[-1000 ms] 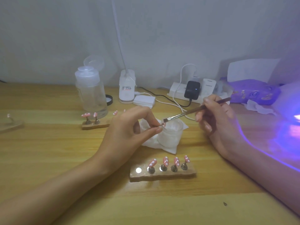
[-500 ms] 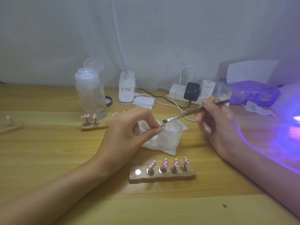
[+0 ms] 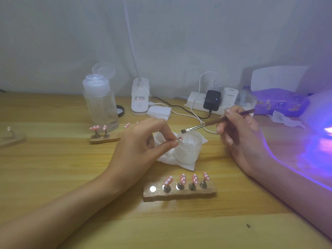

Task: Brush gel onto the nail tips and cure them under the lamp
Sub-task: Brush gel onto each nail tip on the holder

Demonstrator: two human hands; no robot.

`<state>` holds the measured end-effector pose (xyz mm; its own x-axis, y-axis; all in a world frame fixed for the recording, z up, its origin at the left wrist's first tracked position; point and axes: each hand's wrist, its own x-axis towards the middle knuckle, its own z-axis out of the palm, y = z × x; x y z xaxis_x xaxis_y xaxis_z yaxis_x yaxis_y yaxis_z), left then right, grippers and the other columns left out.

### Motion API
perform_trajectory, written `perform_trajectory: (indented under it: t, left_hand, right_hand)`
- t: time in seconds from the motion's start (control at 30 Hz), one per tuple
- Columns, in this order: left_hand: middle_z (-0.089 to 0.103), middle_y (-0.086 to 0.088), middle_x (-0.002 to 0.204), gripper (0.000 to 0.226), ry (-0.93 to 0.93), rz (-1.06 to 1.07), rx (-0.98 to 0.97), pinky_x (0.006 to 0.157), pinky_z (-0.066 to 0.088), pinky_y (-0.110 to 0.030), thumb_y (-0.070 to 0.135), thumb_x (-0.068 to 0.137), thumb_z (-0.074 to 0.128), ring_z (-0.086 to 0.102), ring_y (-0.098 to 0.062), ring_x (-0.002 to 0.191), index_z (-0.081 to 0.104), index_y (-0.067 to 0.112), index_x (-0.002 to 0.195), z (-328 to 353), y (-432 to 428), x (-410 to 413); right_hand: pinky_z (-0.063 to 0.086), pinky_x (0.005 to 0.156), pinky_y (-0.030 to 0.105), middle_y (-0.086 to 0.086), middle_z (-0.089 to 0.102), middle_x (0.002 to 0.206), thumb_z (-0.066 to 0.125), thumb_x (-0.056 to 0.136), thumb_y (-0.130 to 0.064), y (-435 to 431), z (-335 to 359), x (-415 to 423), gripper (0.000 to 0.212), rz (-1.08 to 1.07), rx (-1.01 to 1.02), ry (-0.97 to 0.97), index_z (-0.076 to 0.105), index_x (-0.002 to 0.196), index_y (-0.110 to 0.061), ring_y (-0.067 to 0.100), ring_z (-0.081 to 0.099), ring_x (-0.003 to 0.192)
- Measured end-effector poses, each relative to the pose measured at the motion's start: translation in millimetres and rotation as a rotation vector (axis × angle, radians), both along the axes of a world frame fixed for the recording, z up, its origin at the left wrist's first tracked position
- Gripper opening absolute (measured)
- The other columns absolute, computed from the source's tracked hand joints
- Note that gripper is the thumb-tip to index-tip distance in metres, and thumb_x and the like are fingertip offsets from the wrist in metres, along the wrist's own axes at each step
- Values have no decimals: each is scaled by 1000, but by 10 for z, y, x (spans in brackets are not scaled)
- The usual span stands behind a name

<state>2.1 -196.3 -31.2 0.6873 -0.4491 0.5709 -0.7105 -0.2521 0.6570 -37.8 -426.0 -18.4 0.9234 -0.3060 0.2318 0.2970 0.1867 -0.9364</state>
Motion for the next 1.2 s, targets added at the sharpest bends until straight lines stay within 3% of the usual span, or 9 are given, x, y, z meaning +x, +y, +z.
perform_trajectory:
  t: [0.23, 0.33, 0.43, 0.6, 0.73, 0.83, 0.97, 1.13, 1.2]
  left_hand:
    - [62, 16, 80, 17, 2, -9, -8, 56, 32, -12, 27, 84, 78, 42, -12, 55, 63, 27, 75, 4, 0, 1]
    - [63, 15, 82, 17, 4, -11, -5, 56, 32, -12, 26, 84, 78, 42, -12, 55, 64, 27, 76, 4, 2, 4]
    - [62, 18, 81, 18, 5, -5, -1, 56, 32, -12, 26, 83, 79, 42, -13, 55, 63, 28, 75, 3, 1, 6]
    - [63, 20, 82, 19, 11, -7, -5, 57, 34, -11, 26, 82, 79, 44, -13, 55, 63, 32, 75, 13, 2, -2]
    - [65, 19, 81, 20, 26, -2, -4, 57, 35, -10, 26, 81, 79, 46, -10, 55, 62, 32, 74, 19, 3, -5]
    - [68, 16, 83, 20, 55, -13, -13, 56, 34, -10, 27, 81, 80, 46, -7, 53, 62, 34, 73, 19, 6, -6]
    - [68, 16, 81, 21, 76, -18, -30, 54, 34, -9, 26, 81, 80, 46, -4, 51, 62, 34, 72, 26, 0, -16]
    - [67, 17, 76, 21, 102, -35, -53, 51, 34, -7, 23, 80, 80, 47, -1, 48, 63, 31, 71, 36, -9, -25]
    - [66, 18, 75, 21, 114, -38, -61, 51, 33, -7, 22, 81, 80, 45, -1, 46, 63, 30, 71, 36, -10, -24]
  right_hand:
    - [14, 47, 30, 3, 63, 56, 55, 96, -24, 1, -11, 7, 27, -21, -6, 22, 49, 70, -25, 9, 35, 37]
    - [15, 45, 28, 4, 63, 57, 57, 91, -30, 18, -7, 1, 22, 18, -37, 18, 47, 73, -22, 10, 36, 38]
    - [17, 42, 22, 4, 62, 56, 54, 98, -23, -3, -20, 3, 26, -24, -29, 50, 46, 73, -21, 9, 34, 38]
    - [14, 47, 29, 3, 63, 56, 57, 90, -31, 14, -10, 1, 21, 25, -42, 20, 46, 75, -21, 9, 35, 38]
    - [17, 44, 24, 3, 61, 55, 52, 99, -20, -15, -26, 12, 28, -25, -9, 41, 45, 72, -21, 9, 33, 38]
    - [15, 46, 28, 3, 62, 56, 57, 92, -30, 1, -13, 5, 23, 8, -23, 12, 45, 74, -23, 9, 34, 37]
    - [23, 39, 17, 4, 61, 54, 54, 98, -21, -9, -31, 16, 26, -24, -16, 38, 45, 73, -21, 9, 33, 37]
    - [26, 39, 16, 4, 63, 56, 59, 90, -30, 4, -21, 4, 22, 10, -33, 4, 47, 73, -23, 9, 33, 36]
    - [27, 38, 15, 5, 62, 55, 57, 95, -23, 3, -26, 5, 25, -20, -30, 18, 46, 72, -21, 9, 31, 36]
